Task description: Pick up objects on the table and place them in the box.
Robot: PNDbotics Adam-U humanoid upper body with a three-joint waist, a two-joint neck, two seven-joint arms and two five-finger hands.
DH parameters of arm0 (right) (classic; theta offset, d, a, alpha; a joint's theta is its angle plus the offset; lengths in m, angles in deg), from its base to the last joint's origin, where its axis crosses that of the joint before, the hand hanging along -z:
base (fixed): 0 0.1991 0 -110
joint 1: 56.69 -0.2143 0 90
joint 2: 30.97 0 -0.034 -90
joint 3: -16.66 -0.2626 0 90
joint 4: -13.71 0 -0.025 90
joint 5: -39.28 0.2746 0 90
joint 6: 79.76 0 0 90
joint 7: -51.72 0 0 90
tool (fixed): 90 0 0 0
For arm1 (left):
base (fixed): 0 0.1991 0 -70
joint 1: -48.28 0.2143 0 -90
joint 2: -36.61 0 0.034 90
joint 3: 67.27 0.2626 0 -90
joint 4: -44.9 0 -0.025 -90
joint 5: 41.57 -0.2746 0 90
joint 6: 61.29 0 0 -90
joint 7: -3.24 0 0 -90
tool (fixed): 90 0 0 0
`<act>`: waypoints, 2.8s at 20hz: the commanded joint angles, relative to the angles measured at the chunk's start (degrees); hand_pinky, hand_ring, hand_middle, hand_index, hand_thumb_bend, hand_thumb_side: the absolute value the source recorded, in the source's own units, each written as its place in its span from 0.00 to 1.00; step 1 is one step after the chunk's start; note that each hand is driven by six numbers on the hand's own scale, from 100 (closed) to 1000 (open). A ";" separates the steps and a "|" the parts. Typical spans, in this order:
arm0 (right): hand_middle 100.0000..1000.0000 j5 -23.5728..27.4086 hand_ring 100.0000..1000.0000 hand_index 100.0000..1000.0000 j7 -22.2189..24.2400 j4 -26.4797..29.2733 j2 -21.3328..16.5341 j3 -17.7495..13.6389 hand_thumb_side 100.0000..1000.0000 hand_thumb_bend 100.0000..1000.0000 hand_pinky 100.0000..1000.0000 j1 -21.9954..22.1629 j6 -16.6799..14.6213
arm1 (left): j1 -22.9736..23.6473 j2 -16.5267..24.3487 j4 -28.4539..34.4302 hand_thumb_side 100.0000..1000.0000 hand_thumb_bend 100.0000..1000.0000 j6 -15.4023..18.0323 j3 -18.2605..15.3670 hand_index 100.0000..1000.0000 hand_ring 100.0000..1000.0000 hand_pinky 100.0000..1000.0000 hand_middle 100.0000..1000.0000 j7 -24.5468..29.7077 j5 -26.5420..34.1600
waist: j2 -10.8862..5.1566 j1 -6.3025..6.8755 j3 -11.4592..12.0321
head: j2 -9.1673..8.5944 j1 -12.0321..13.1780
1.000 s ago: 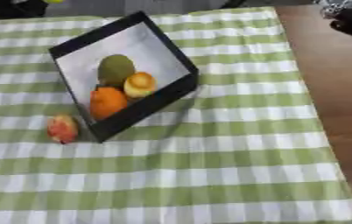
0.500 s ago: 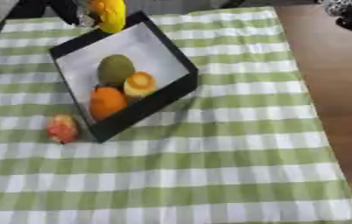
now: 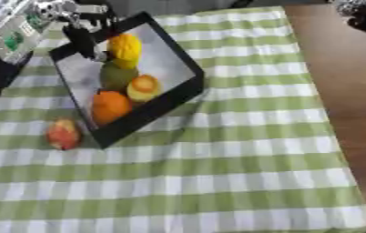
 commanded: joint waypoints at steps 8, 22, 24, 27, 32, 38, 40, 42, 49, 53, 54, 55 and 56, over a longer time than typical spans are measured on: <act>0.65 0.03 0.71 0.75 -0.33 0.99 -1.62 -0.84 0.31 0.05 0.88 0.04 0.04 | 0.01 10.13 19.00 0.23 0.45 -4.48 -6.24 0.86 0.81 0.81 0.77 -5.09 7.79 | -0.83 0.17 0.76 | -0.13 -0.85; 0.65 -0.14 0.71 0.75 -0.48 0.99 -2.44 -0.92 0.31 0.06 0.88 0.08 -0.09 | 17.18 32.75 51.30 0.31 0.47 -17.56 -2.20 0.83 0.78 0.79 0.74 1.43 22.51 | -0.42 0.40 1.21 | -0.13 -2.09; 0.65 -0.15 0.71 0.75 -0.44 0.99 -2.42 -0.90 0.31 0.06 0.88 0.06 -0.06 | 18.79 34.00 52.61 0.32 0.47 -20.62 -2.10 0.83 0.78 0.79 0.74 -0.16 23.06 | -0.35 0.39 1.21 | -0.13 -2.15; 0.65 -0.16 0.71 0.75 -0.41 0.99 -2.39 -0.88 0.31 0.06 0.88 0.07 -0.03 | 21.19 35.41 53.57 0.37 0.49 -24.14 -1.86 0.83 0.78 0.79 0.73 -2.41 23.83 | -0.23 0.42 1.18 | -0.13 -2.18; 0.65 -0.12 0.71 0.75 -0.41 0.99 -2.27 -0.88 0.32 0.06 0.88 0.08 0.02 | 24.33 36.56 53.71 0.47 0.53 -28.90 -0.92 0.81 0.77 0.78 0.72 -5.84 25.68 | -0.09 0.45 1.05 | -0.13 -2.48; 0.65 -0.10 0.71 0.75 -0.41 0.99 -2.19 -0.85 0.32 0.05 0.88 0.14 0.10 | 26.14 37.07 53.72 0.54 0.58 -31.68 0.93 0.79 0.76 0.78 0.71 -6.05 26.25 | 0.00 0.50 1.02 | -0.13 -2.46; 0.65 -0.05 0.71 0.75 -0.37 0.99 -2.13 -0.80 0.32 0.05 0.88 0.12 0.13 | 26.58 37.01 53.72 0.54 0.58 -32.01 1.44 0.79 0.76 0.77 0.70 -5.17 25.96 | 0.03 0.51 1.01 | -0.13 -2.48; 0.65 -0.02 0.71 0.75 -0.34 0.99 -2.08 -0.76 0.32 0.05 0.88 0.08 0.14 | 26.66 36.66 53.56 0.54 0.59 -32.29 2.07 0.78 0.75 0.77 0.70 -4.20 25.76 | 0.04 0.46 0.99 | -0.13 -2.55; 0.65 0.11 0.71 0.75 -0.45 0.99 -1.96 -0.83 0.32 0.05 0.88 0.13 0.07 | 26.09 34.52 51.81 0.41 0.59 -32.04 4.72 0.79 0.76 0.77 0.70 -1.00 25.49 | 0.18 0.11 0.94 | -0.13 -2.79; 0.65 0.19 0.71 0.75 -0.53 0.99 -1.89 -0.82 0.32 0.05 0.88 0.16 0.08 | 25.92 33.57 50.57 0.37 0.57 -31.30 5.47 0.79 0.76 0.77 0.70 0.44 24.86 | 0.23 0.03 1.03 | -0.13 -2.37; 0.65 0.20 0.71 0.75 -0.54 0.99 -1.89 -0.82 0.32 0.05 0.88 0.17 0.07 | 25.87 33.45 50.36 0.37 0.57 -31.15 5.53 0.79 0.76 0.77 0.70 0.62 24.71 | 0.23 0.03 1.05 | -0.13 -2.34; 0.65 0.22 0.71 0.75 -0.54 0.99 -1.85 -0.81 0.32 0.05 0.88 0.15 0.05 | 25.90 33.18 50.10 0.31 0.55 -30.98 5.67 0.79 0.76 0.77 0.71 0.70 24.32 | 0.24 -0.01 1.03 | -0.13 -2.17; 0.65 0.23 0.71 0.75 -0.54 0.99 -1.81 -0.80 0.32 0.05 0.88 0.15 0.03 | 25.94 32.90 49.77 0.30 0.55 -30.67 5.83 0.79 0.76 0.77 0.71 0.72 23.59 | 0.24 -0.05 1.02 | -0.13 -2.05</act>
